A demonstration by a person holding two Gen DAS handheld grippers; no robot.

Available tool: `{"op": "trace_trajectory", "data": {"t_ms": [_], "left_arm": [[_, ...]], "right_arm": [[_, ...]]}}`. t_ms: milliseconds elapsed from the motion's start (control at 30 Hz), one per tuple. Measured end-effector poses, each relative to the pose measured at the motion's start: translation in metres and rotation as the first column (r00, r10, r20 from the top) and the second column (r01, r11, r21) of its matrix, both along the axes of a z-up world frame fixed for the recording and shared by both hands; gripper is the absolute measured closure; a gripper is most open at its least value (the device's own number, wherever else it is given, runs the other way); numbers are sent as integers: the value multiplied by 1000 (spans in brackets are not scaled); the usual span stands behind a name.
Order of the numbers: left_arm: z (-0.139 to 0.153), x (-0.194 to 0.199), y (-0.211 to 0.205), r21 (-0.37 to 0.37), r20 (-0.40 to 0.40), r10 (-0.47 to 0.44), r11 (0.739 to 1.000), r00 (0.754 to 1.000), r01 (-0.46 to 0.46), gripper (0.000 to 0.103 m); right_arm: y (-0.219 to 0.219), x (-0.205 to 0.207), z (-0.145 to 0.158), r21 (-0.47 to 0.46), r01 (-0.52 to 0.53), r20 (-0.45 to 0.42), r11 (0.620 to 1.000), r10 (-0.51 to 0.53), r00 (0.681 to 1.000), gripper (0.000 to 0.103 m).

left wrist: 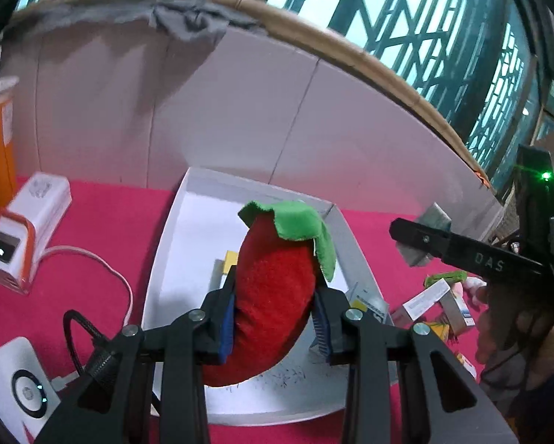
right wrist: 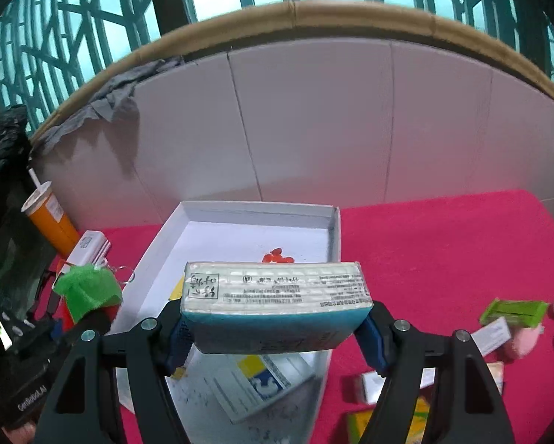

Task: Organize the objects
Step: 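Lift the light-blue packet and strawberry plush toward the white tray, then release the packet and plush into the white tray with both tools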

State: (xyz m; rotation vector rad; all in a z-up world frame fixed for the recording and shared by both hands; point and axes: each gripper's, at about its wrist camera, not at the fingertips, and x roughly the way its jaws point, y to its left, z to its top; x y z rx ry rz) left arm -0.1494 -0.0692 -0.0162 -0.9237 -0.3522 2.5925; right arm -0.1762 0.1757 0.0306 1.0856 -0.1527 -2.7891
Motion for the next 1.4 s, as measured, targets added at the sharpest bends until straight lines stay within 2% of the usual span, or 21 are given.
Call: {"op": "trace_trajectory", "data": {"t_ms": [133,367,467,500,533,600,733,900,1100,1200,1400], "left_arm": [[-12,-11,6,-23,28,-6,1000,1000,7,69],[-23,-19,20,-31,58,-52,998,997,54,64],[-28,-20,21,-35,73,-45,998,996,47,56],[-28,-19,20,-39,68,-39,998,997,42,49],[-27,-16,20,-46,56,-27,999,998,29,33],[-24,-12,21,-48,38,-24,999,999,25,13],[-15,2,23,-57,0,-32,998,999,32,0],[-6,36,35,-108,-44,-60,993,997,55,0],[-15,96,67,-140,-30,-221,967,975,215,0],[-30,114,96,-178,8,-282,944,959,279,0],[-79,122,148,-352,94,-325,873,941,337,0]], "right_arm": [[-12,-21,-12,48,11,11,999,-11,1000,25],[-28,-51,-36,55,-9,56,998,5,998,24],[-30,-55,-42,43,-9,62,999,7,998,21],[-30,-54,-43,38,-10,61,999,8,998,16],[-29,-53,-43,35,-8,59,999,6,998,14],[-26,-48,-38,26,3,38,1000,-4,999,9],[-20,-30,-24,26,14,-12,1000,-14,1000,4],[-2,14,3,0,63,-116,998,-63,991,0],[34,81,25,-52,134,-229,990,-142,963,0],[54,113,33,-100,168,-268,981,-189,945,0],[66,156,47,-148,161,-317,976,-201,927,0]]}}
